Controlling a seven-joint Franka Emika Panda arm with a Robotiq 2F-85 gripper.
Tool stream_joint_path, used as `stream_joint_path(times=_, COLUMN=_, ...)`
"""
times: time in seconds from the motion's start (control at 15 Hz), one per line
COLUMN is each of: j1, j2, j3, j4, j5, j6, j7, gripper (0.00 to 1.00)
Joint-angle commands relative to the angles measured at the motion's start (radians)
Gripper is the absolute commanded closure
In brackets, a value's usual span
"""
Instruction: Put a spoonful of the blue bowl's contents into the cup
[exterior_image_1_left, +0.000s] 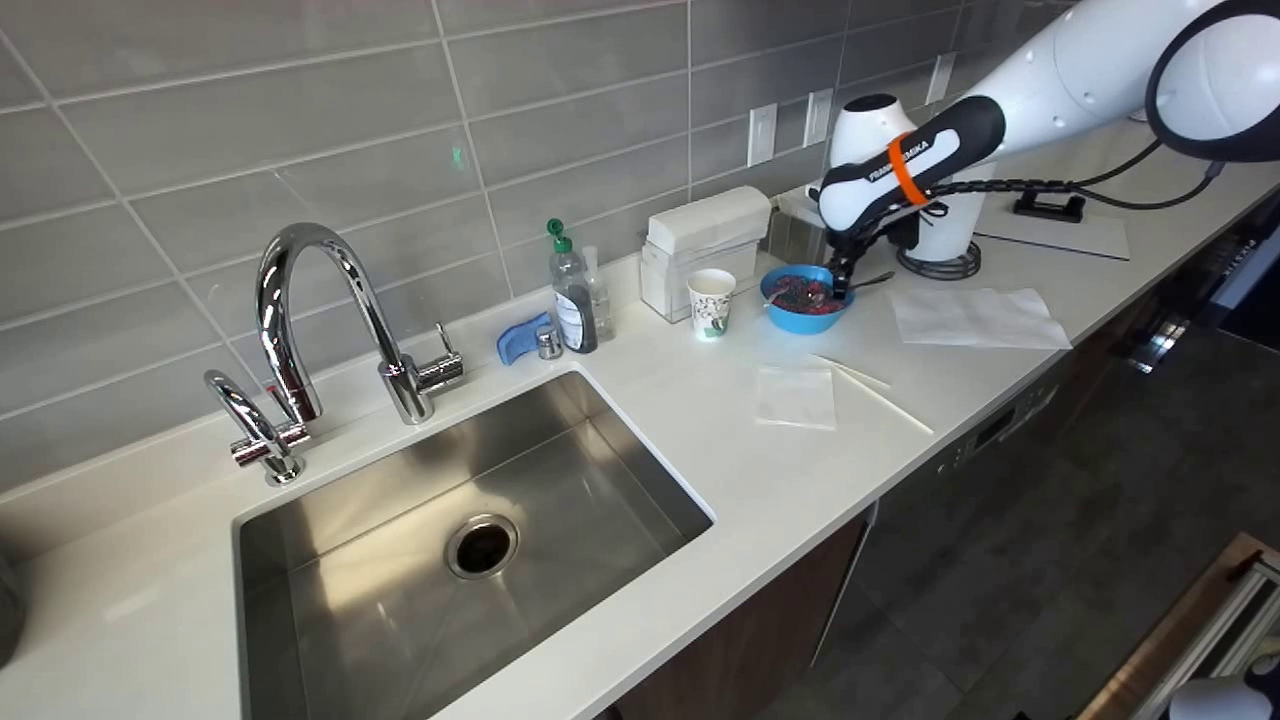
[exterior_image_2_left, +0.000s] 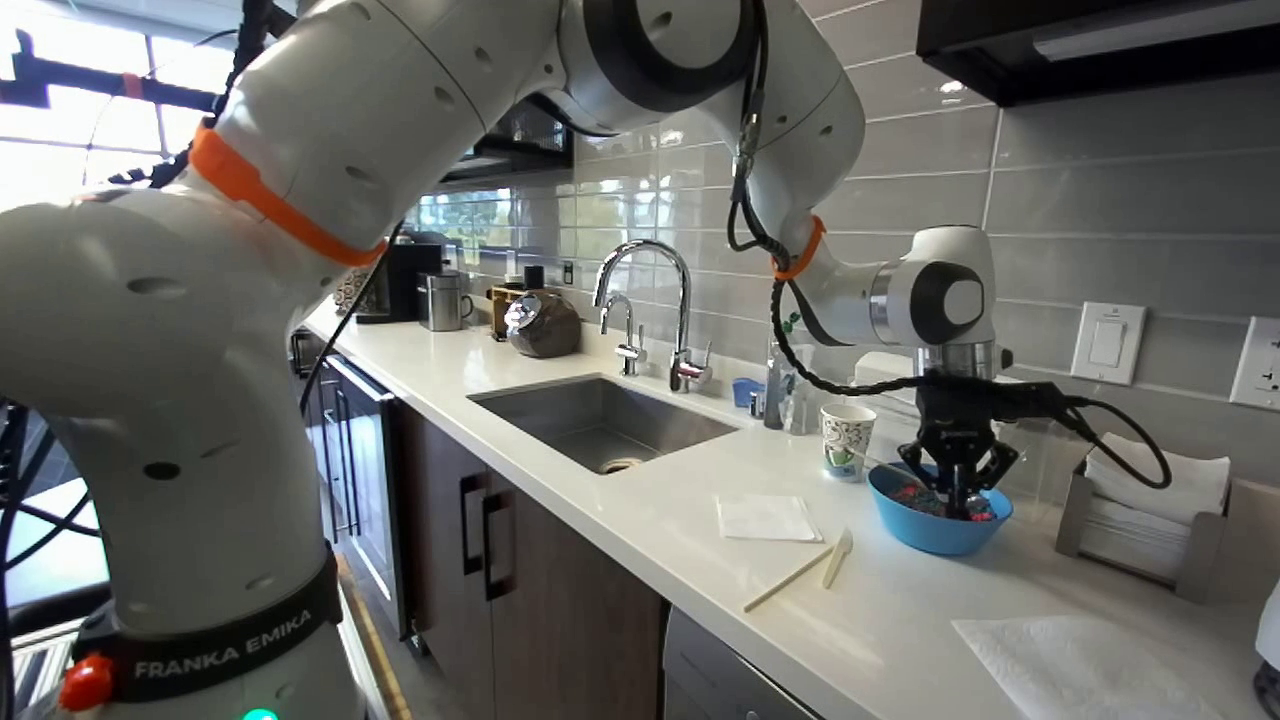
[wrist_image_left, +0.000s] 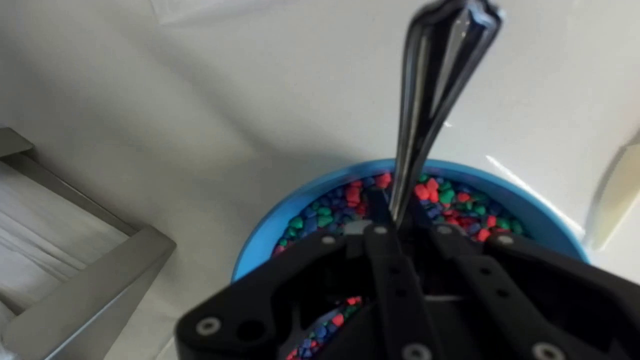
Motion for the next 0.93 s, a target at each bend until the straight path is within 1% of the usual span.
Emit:
stream_joint_path(times=0.0, j1=-0.054, j2=0.019, j3=0.047, j4=0.004, j5=0.095, j6=0.054, j7=-0.113, gripper=0.98)
stream_joint_path(times=0.4, j1=-0.103, j2=0.034, j3=0.082, j4=-0.002, j5=0.189, j6=0.108, j7=-0.266, gripper=0.98)
stream_joint_path(times=0.67, j1=-0.147, j2=0.032, j3=0.121, j4=-0.008, j5=0.267, j6=0.099, j7=-0.384, gripper=0.98)
stream_joint_path(times=0.87, j1=-0.173, j2=0.029, j3=0.138, j4=-0.009, j5=0.325, j6=0.089, j7=-0.466, gripper=0.98)
